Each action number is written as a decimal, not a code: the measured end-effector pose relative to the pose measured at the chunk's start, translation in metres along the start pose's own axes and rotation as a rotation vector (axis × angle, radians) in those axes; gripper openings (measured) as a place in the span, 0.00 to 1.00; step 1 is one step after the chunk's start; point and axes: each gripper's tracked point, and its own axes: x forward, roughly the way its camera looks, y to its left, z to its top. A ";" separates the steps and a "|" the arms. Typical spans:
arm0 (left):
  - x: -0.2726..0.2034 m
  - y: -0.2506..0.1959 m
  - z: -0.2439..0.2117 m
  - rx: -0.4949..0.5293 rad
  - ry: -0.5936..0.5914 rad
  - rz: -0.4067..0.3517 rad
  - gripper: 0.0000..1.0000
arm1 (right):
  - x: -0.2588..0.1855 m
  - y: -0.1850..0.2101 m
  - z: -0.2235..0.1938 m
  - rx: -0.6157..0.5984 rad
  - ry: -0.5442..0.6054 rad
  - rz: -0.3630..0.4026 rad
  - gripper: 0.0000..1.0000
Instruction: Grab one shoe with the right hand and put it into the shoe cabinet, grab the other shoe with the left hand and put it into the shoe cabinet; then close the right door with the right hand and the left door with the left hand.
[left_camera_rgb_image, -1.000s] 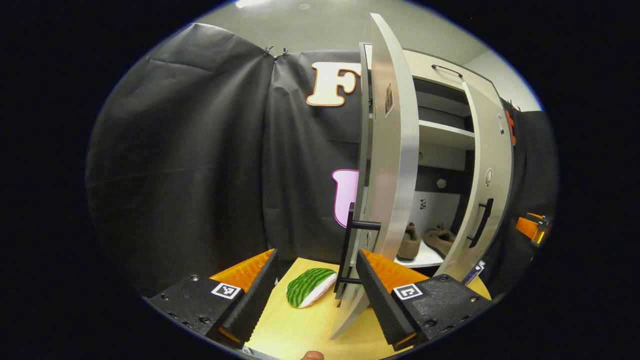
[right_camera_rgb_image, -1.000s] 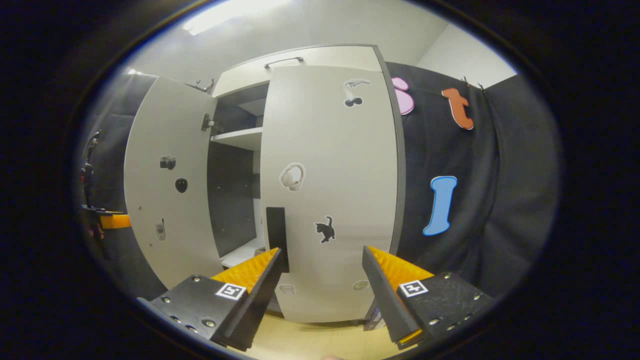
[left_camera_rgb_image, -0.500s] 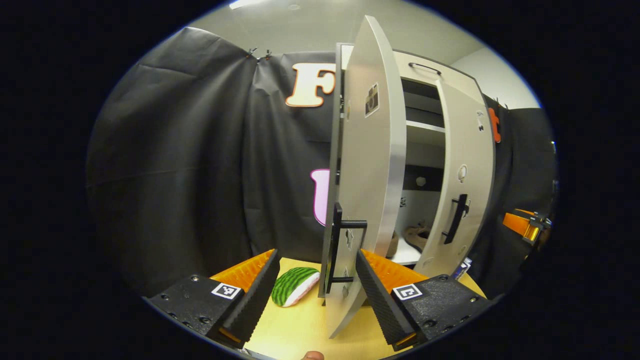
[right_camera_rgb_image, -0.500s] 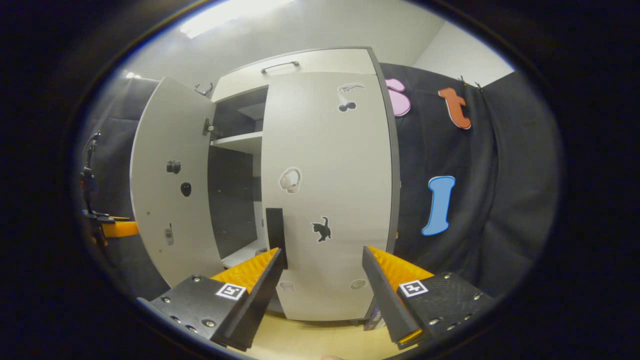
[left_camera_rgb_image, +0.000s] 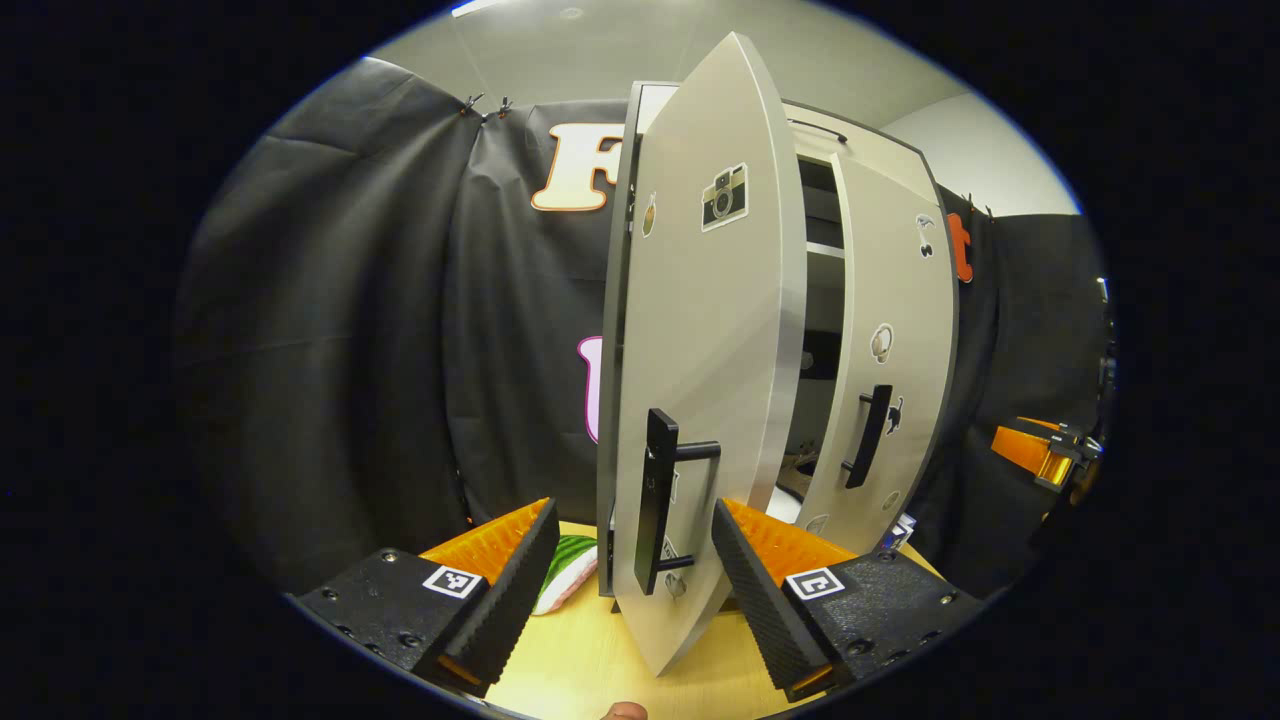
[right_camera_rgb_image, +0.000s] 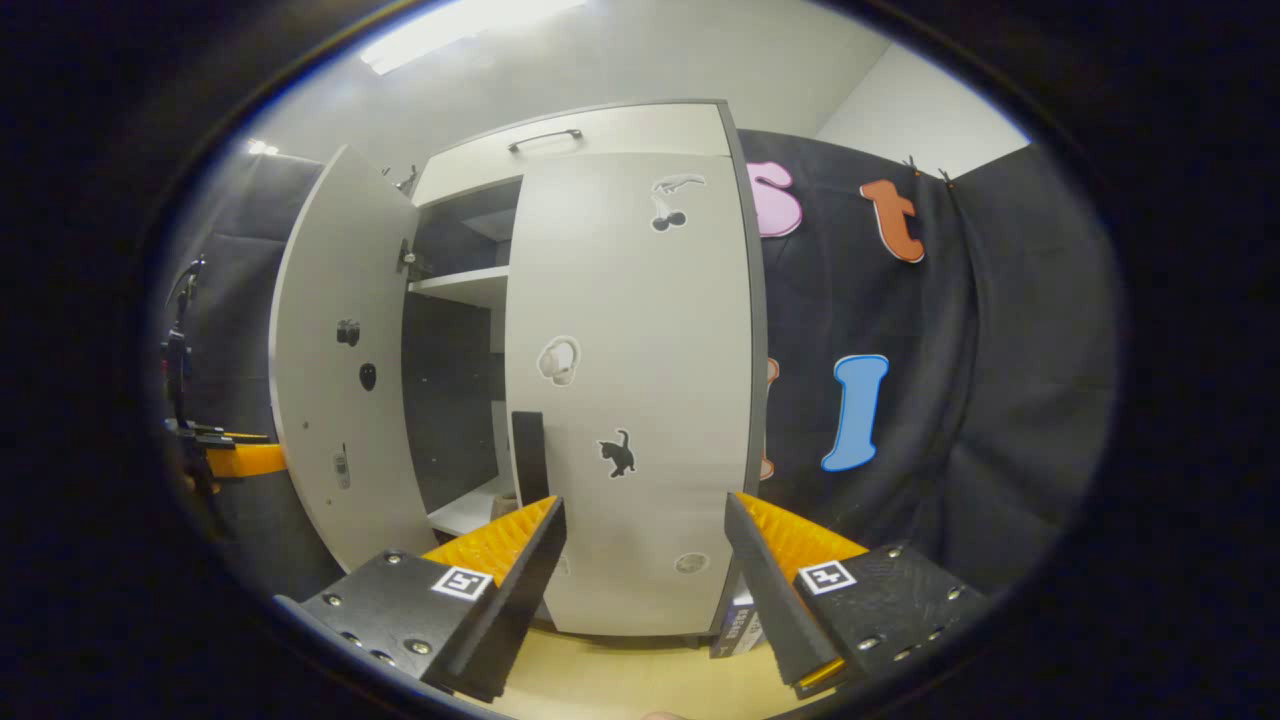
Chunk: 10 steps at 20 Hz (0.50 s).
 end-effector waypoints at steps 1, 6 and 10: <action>0.001 -0.003 0.000 -0.001 -0.002 -0.009 0.90 | 0.000 -0.001 0.000 -0.001 0.002 -0.003 0.95; 0.010 -0.019 0.000 0.005 -0.001 -0.052 0.95 | 0.001 -0.001 0.000 -0.004 0.000 -0.009 0.92; 0.016 -0.024 -0.003 0.006 0.006 -0.062 0.95 | 0.000 -0.004 -0.001 -0.006 0.004 -0.019 0.95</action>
